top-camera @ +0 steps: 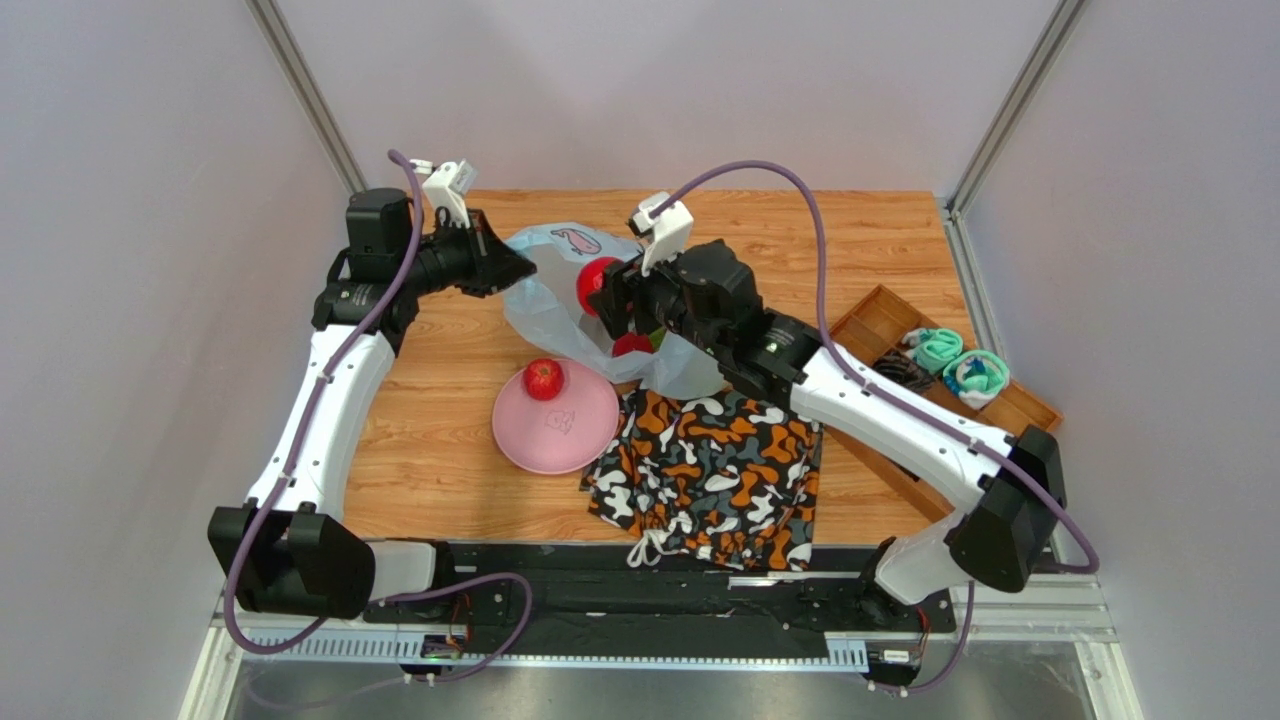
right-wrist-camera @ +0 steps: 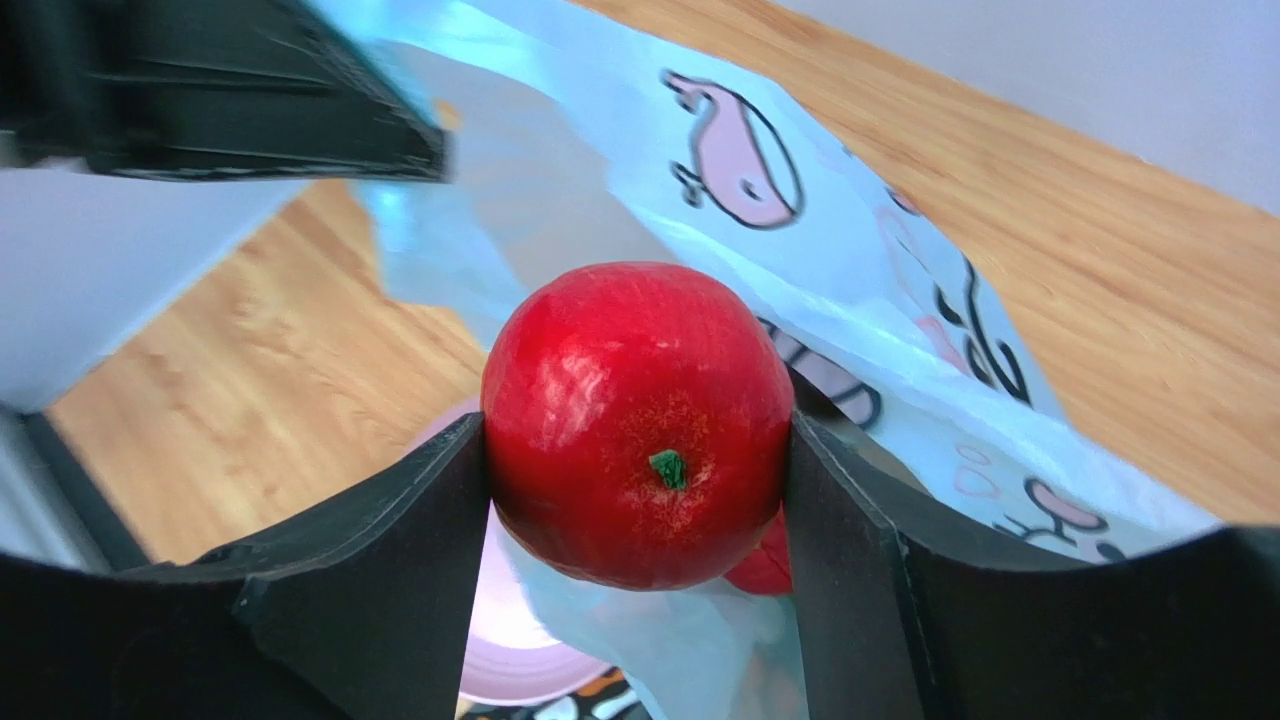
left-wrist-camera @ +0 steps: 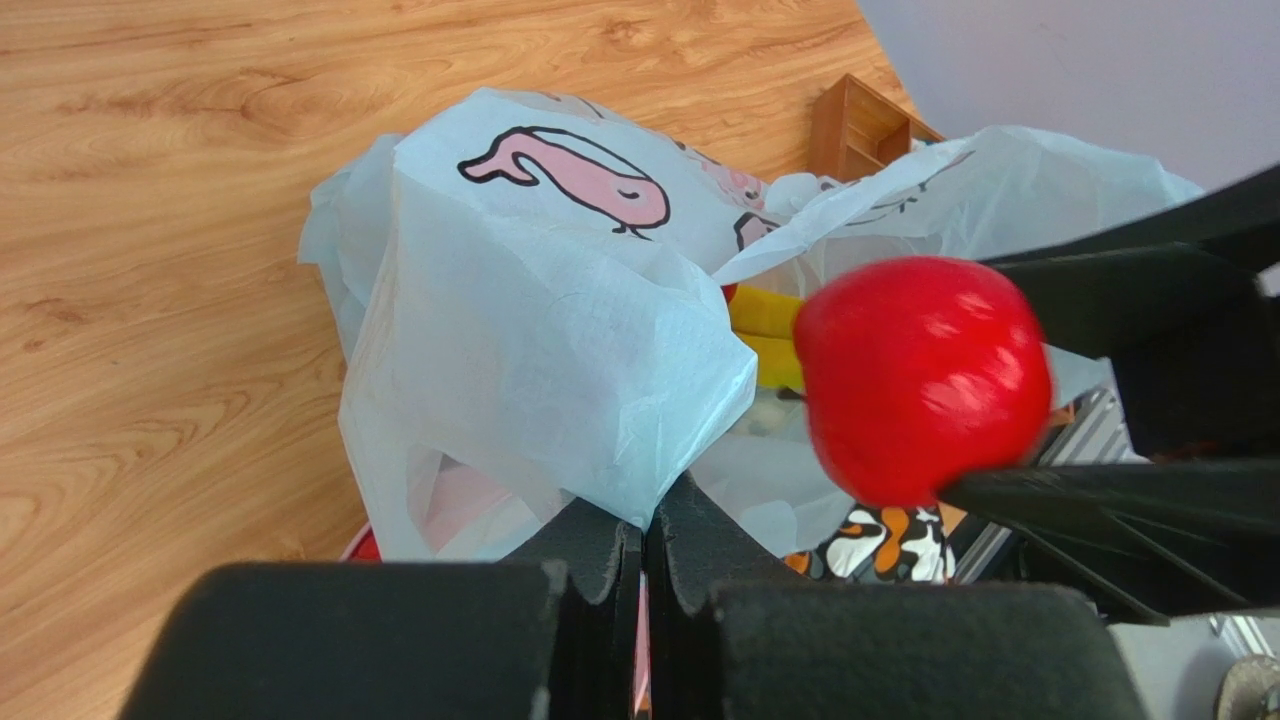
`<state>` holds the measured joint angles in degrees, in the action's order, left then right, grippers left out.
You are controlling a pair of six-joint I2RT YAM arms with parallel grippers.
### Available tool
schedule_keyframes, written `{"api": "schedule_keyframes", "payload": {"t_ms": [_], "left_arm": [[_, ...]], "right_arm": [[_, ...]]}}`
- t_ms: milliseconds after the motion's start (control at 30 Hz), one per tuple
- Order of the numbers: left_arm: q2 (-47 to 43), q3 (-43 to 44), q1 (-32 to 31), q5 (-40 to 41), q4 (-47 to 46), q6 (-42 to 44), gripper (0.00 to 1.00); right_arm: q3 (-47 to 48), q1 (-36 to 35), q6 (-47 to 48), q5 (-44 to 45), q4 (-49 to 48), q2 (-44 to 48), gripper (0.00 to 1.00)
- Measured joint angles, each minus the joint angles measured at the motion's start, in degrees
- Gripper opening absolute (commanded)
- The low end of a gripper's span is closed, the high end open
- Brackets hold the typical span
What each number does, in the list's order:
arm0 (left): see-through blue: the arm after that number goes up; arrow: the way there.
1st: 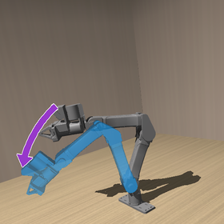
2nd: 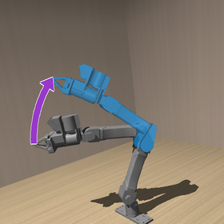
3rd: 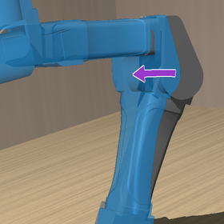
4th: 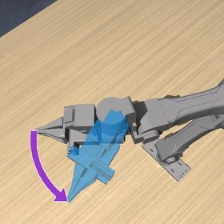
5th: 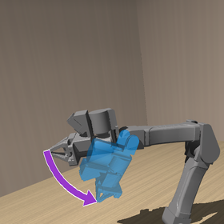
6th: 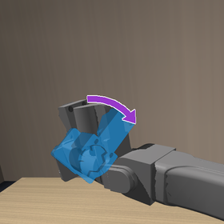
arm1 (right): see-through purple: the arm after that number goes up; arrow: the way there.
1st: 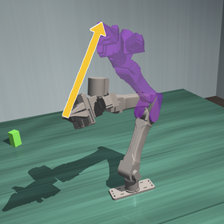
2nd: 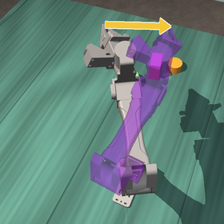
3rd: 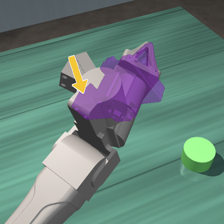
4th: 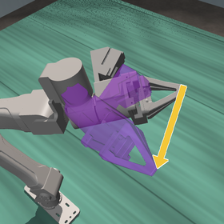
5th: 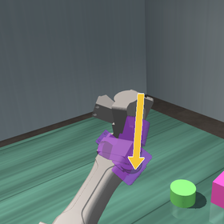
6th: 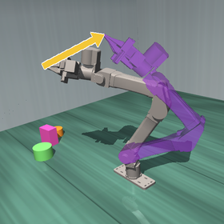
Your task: Place the fruits into the plastic bag
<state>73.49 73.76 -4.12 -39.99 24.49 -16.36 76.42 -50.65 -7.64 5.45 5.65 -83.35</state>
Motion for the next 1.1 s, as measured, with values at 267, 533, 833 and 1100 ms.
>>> {"api": "schedule_keyframes", "payload": {"t_ms": [267, 533, 833, 1100], "left_arm": [[0.0, 0.0, 0.0, 0.0, 0.0, 0.0, 0.0], [0.0, 0.0, 0.0, 0.0, 0.0, 0.0, 0.0], [0.0, 0.0, 0.0, 0.0, 0.0, 0.0, 0.0], [0.0, 0.0, 0.0, 0.0, 0.02, 0.0, 0.0]], "right_arm": [[8.04, -0.09, 1.46, 12.07, 15.08, -8.55, 0.27], [21.73, -0.55, 1.25, 19.58, 26.6, -21.68, 0.27], [24.35, -0.04, -0.72, 21.77, 36.46, -29.07, 0.28], [21.03, 2.19, -3.08, 21.18, 38.45, -28.96, 0.56]]}}
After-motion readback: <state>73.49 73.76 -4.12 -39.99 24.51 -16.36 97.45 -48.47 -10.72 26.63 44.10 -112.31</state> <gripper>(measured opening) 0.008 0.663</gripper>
